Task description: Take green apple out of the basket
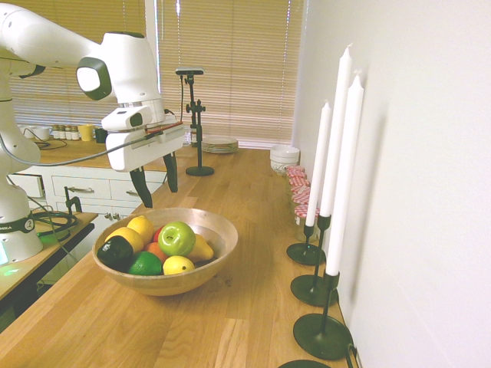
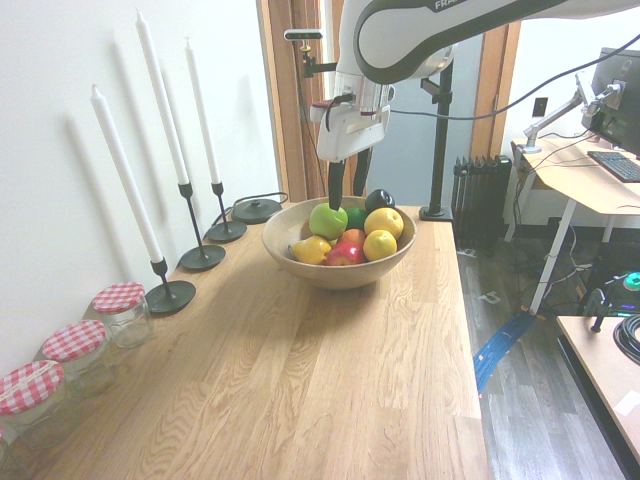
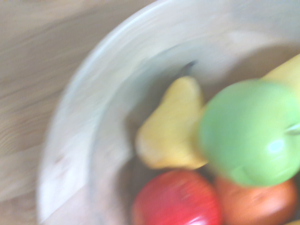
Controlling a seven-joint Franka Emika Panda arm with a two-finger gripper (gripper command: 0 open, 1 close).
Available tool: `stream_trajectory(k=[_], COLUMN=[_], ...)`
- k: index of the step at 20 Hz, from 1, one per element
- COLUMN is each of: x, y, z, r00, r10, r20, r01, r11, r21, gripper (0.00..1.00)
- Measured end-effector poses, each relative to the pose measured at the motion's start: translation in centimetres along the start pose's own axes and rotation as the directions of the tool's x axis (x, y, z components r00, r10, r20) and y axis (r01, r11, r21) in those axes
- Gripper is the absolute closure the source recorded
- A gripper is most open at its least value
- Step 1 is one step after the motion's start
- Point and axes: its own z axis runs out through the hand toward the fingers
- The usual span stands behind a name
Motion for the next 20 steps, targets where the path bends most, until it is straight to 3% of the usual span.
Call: stream_trajectory(k=[8, 18, 19, 20], x=[6.2, 7.9, 7.9, 7.9], y=[0.6, -1.4, -1.4, -1.5], z=[2.2, 8.1, 8.5, 8.8], r00=[0.998, 0.996, 0.996, 0.995], r10=[0.042, 0.026, 0.023, 0.02], r20=[0.038, 0.085, 0.089, 0.093], r01=[-0.042, -0.021, -0.018, -0.014], r11=[0.999, 0.998, 0.998, 0.998], r21=[-0.008, -0.059, -0.063, -0.066], gripper=[0.0, 0.0, 1.0, 1.0])
